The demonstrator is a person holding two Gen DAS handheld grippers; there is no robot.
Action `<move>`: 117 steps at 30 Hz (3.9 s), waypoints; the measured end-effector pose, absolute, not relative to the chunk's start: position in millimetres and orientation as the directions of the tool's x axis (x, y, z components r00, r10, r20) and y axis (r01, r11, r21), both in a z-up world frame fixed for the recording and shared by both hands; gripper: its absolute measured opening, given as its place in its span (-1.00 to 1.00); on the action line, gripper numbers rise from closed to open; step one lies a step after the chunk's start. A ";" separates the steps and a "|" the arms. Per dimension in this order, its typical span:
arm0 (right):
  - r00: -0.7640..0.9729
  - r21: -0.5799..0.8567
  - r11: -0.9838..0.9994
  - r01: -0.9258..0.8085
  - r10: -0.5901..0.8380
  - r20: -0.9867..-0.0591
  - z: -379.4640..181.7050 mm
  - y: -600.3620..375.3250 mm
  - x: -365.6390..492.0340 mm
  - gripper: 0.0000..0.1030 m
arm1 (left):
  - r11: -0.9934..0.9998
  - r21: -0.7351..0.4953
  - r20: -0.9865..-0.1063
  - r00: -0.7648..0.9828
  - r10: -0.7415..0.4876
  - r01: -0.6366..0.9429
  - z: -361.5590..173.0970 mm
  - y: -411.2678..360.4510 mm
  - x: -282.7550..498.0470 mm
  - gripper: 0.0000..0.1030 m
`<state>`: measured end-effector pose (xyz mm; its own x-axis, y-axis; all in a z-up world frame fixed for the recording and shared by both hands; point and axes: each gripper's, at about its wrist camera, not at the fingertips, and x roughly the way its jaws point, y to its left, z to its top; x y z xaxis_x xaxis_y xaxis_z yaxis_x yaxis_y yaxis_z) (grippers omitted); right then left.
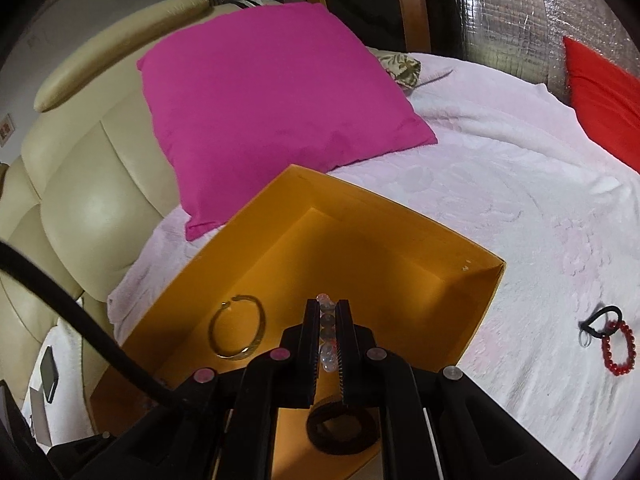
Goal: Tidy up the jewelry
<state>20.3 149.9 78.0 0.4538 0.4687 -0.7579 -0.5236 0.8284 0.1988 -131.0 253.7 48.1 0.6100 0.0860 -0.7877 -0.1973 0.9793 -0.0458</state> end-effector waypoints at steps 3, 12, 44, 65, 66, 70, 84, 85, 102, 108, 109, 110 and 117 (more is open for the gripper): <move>0.456 0.201 0.838 -0.507 0.459 -0.763 74.9 148.3 26.8 -0.82 | 0.980 -0.035 -0.797 0.597 0.092 -0.197 44.4 252.4 -129.1 -0.81; 0.464 0.265 0.840 -0.474 0.493 -0.736 84.1 132.3 29.6 -0.81 | 0.976 -0.018 -0.801 0.588 0.116 -0.217 47.6 252.2 -129.2 -0.04; 0.689 0.498 0.867 -0.020 0.373 -0.621 87.8 -215.0 -30.8 -0.46 | 0.976 0.214 -0.727 0.663 0.179 -0.028 127.4 89.0 -118.8 0.39; 0.687 0.503 0.863 0.041 0.341 -0.642 83.9 -279.8 -20.6 -0.46 | 0.988 0.150 -0.719 0.682 0.133 -0.034 71.8 -0.3 -31.0 0.39; 0.685 0.501 0.865 0.039 0.342 -0.644 83.6 -279.2 -18.9 -0.46 | 0.989 0.141 -0.723 0.679 0.129 -0.038 68.8 -0.9 -26.8 0.39; 0.674 0.501 0.864 0.037 0.348 -0.651 79.4 -275.5 -10.5 -0.46 | 0.991 0.116 -0.731 0.670 0.131 -0.068 60.3 4.3 -14.5 0.39; 0.597 0.385 0.919 -0.083 0.355 -0.719 49.7 -199.6 34.1 -0.46 | 0.989 0.084 -0.753 0.642 0.143 -0.122 49.4 39.9 15.4 0.39; 0.588 0.381 0.920 -0.092 0.359 -0.724 46.3 -194.2 37.6 -0.46 | 0.989 0.080 -0.756 0.639 0.141 -0.124 49.9 42.8 18.6 0.39; 0.564 0.251 0.965 -0.081 0.252 -0.786 19.3 -142.1 86.7 -0.61 | 0.992 0.043 -0.800 0.590 0.108 -0.123 39.2 53.3 40.1 0.39; 0.585 0.182 0.980 -0.083 0.196 -0.787 20.7 -140.8 83.5 -0.80 | 0.992 0.060 -0.798 0.592 0.115 -0.112 37.1 49.2 40.1 0.39; 0.588 0.179 0.981 -0.080 0.191 -0.786 22.7 -142.8 81.7 -0.80 | 0.992 0.063 -0.795 0.595 0.116 -0.109 37.3 48.6 40.1 0.39; 0.588 0.178 0.981 -0.075 0.188 -0.787 24.6 -145.9 79.6 -0.80 | 0.992 0.064 -0.793 0.598 0.115 -0.107 37.7 47.6 39.8 0.39; 0.568 0.206 0.979 -0.007 0.173 -0.804 31.6 -187.8 62.5 -0.80 | 0.997 0.049 -0.773 0.629 0.077 -0.062 41.4 36.6 42.2 0.39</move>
